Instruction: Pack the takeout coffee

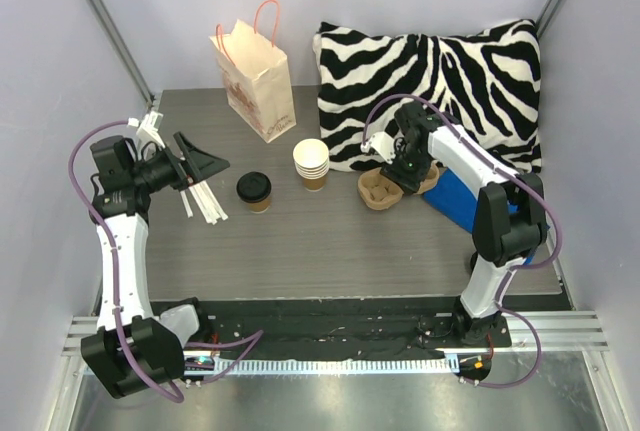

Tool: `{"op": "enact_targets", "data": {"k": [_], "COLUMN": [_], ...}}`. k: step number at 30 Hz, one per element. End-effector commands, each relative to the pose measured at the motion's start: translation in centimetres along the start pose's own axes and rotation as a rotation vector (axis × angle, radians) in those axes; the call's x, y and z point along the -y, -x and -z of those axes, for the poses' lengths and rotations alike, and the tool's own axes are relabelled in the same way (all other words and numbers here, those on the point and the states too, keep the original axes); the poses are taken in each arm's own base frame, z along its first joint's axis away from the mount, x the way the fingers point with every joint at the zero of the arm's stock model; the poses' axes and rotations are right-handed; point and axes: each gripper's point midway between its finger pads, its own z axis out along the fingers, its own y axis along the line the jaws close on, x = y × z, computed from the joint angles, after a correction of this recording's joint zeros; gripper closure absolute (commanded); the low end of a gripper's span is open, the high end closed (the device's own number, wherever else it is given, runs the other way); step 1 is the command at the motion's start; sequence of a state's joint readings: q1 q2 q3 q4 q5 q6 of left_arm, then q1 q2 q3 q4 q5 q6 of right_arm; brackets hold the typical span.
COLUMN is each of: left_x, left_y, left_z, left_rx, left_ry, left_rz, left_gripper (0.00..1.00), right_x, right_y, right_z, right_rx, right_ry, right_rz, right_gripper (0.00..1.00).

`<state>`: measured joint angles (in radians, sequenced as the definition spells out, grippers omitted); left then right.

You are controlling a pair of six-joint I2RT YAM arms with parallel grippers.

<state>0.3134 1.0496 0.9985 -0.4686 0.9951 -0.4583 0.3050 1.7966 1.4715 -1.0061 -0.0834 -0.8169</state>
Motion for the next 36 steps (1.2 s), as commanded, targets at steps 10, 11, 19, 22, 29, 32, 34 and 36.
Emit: {"op": "enact_targets", "data": {"k": [10, 11, 19, 22, 29, 32, 34, 36], "left_x": [0.1, 0.1, -0.1, -0.3, -0.2, -0.2, -0.1, -0.2], "left_y": [0.7, 0.8, 0.9, 0.8, 1.0, 1.0, 1.0, 0.9], "left_z": [-0.2, -0.2, -0.3, -0.4, -0.3, -0.3, -0.3, -0.3], "left_rx": [0.019, 0.022, 0.022, 0.023, 0.027, 0.028, 0.029, 0.029], "left_ry": [-0.01, -0.01, -0.007, -0.002, -0.001, -0.001, -0.001, 0.0], "left_rz": [-0.052, -0.056, -0.058, -0.06, -0.058, -0.06, -0.061, -0.06], "left_gripper": [0.17, 0.17, 0.17, 0.17, 0.17, 0.17, 0.17, 0.17], "right_x": [2.7, 2.7, 2.9, 2.8, 2.7, 2.8, 2.8, 2.9], "right_y": [1.3, 1.3, 1.5, 1.6, 1.1, 1.2, 1.5, 1.9], "right_z": [-0.6, -0.6, 0.3, 0.7, 0.5, 0.6, 1.1, 1.9], "right_rx": [0.025, 0.025, 0.041, 0.046, 0.028, 0.033, 0.047, 0.068], "right_ry": [-0.047, -0.047, -0.059, -0.061, -0.059, -0.062, -0.07, -0.084], "right_rz": [0.016, 0.016, 0.033, 0.04, 0.049, 0.05, 0.05, 0.044], "right_gripper": [0.61, 0.63, 0.77, 0.92, 0.99, 0.99, 0.99, 0.99]}}
